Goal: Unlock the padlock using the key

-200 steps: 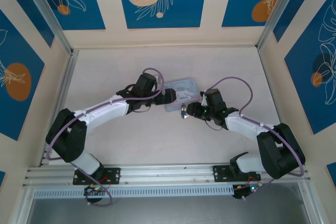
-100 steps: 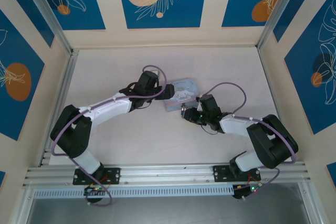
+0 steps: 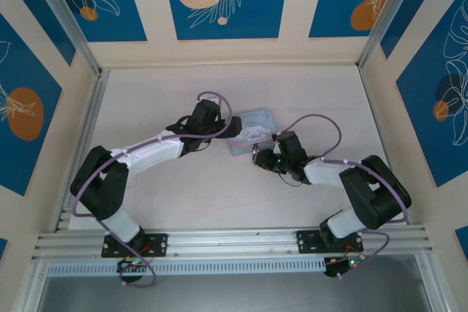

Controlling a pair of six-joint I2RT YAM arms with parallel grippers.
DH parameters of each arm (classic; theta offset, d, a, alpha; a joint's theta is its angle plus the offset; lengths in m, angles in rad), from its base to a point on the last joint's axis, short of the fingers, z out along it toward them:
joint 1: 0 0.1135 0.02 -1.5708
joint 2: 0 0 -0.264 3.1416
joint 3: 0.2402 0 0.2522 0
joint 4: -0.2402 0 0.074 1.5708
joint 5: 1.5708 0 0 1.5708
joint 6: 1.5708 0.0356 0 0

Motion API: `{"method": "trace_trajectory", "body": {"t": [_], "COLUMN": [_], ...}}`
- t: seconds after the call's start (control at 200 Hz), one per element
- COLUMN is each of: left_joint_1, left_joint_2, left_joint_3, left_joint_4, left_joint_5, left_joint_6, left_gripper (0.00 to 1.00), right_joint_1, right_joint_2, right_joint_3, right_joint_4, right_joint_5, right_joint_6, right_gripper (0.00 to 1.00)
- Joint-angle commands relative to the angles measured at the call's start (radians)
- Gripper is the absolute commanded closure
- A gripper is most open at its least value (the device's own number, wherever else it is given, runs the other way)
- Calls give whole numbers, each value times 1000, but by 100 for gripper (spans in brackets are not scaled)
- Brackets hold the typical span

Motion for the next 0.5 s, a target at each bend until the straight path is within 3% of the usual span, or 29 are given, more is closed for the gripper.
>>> {"method": "trace_trajectory", "body": {"t": [0.0, 0.495], "left_joint_1": [12, 16], "left_joint_2": [8, 43], "left_joint_3": [16, 38], "left_joint_4": [-2, -28], "left_joint_5": [16, 58], "left_joint_6": [4, -17], "left_gripper": [0, 0], "right_joint_1": [8, 9], "right_joint_2": [20, 69], "right_joint_3": [28, 50], "right_joint_4": [24, 33], "right_joint_5": [-5, -21], "right_joint_6": [-15, -26], "right_gripper": [70, 71]}}
